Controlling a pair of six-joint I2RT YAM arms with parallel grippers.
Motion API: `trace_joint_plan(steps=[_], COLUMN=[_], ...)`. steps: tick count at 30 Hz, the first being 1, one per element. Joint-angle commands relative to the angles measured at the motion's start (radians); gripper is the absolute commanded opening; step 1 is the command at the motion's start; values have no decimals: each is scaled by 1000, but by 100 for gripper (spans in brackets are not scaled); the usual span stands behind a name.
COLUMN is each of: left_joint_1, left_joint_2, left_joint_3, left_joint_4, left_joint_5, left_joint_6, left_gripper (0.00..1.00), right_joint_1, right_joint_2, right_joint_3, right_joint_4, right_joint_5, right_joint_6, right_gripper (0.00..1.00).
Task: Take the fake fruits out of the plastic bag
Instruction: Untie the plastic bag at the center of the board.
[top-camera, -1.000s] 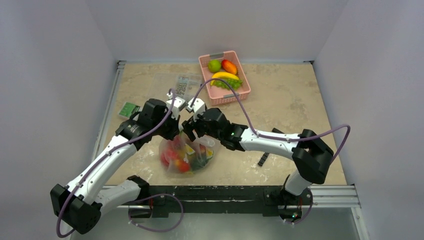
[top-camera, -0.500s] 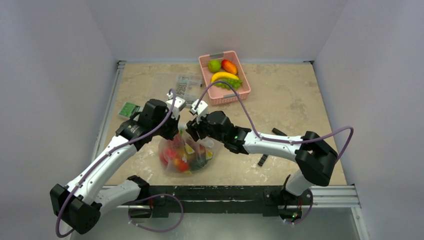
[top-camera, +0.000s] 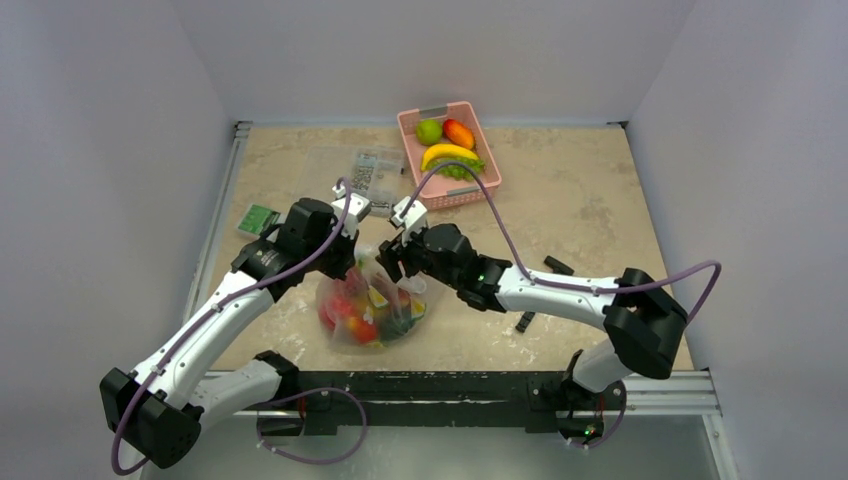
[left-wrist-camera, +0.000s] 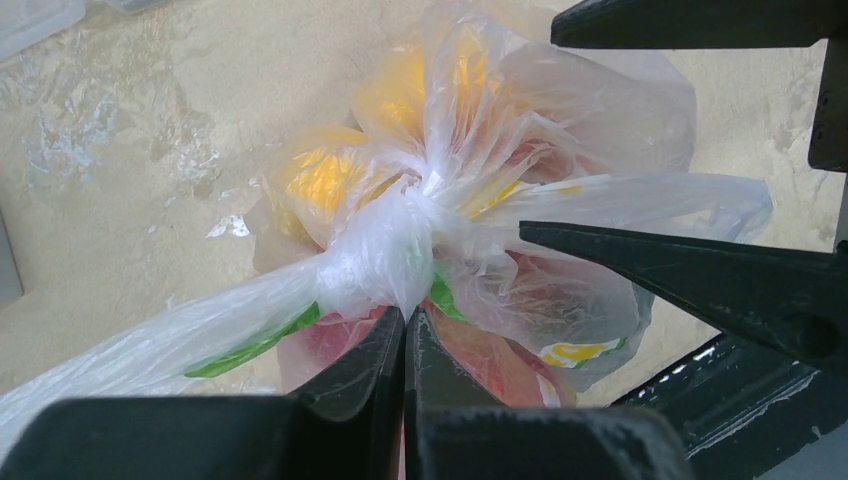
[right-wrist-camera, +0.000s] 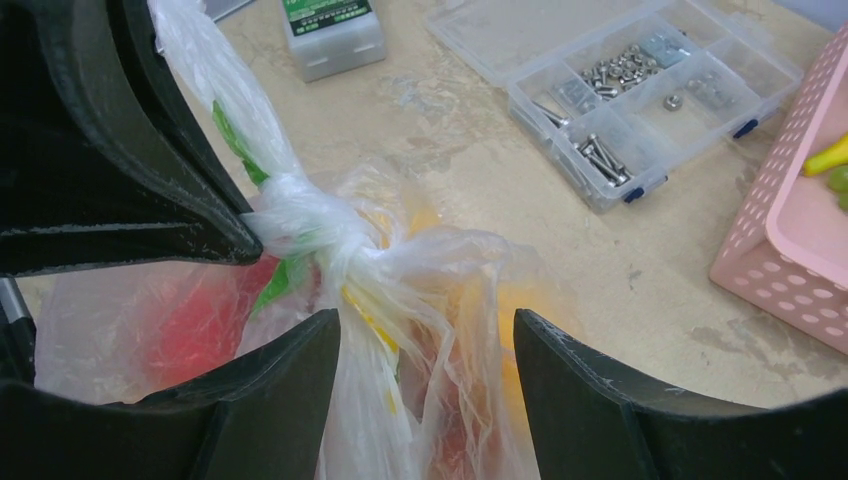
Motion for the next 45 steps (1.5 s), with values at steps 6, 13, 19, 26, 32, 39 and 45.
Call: trace_joint_plan(steps=[6, 13, 19, 26, 32, 39, 45], left_joint_1=[-3, -3, -4, -3, -4, -4, -4], left_joint_2=[-9, -24, -34, -67, -110, -122, -115], left_joint_3=[25, 20, 17, 14, 6, -2, 2], left_joint_4=[15, 24, 28, 30, 39, 49, 42], left_joint_5=[-6, 9, -11, -92, -181, -161, -152], left_joint_6=[24, 26, 23, 13, 6, 11, 11], left_gripper=[0, 0, 0, 0, 0, 0, 0], right_joint_1=[-37, -37, -38, -41, -95, -143, -142], right_joint_2=[-9, 90, 90, -41, -230, -288, -330], right_joint_3=[-1, 76, 68, -37, -296, -370, -323], right_joint_4=[46, 11, 56, 117, 258, 253, 182], right_joint_5=[-36, -112, -18, 180, 290, 267, 194], right_joint_6=[-32, -66, 73, 368, 761, 816, 478], right_gripper=[59, 51, 16, 0, 0, 0, 20])
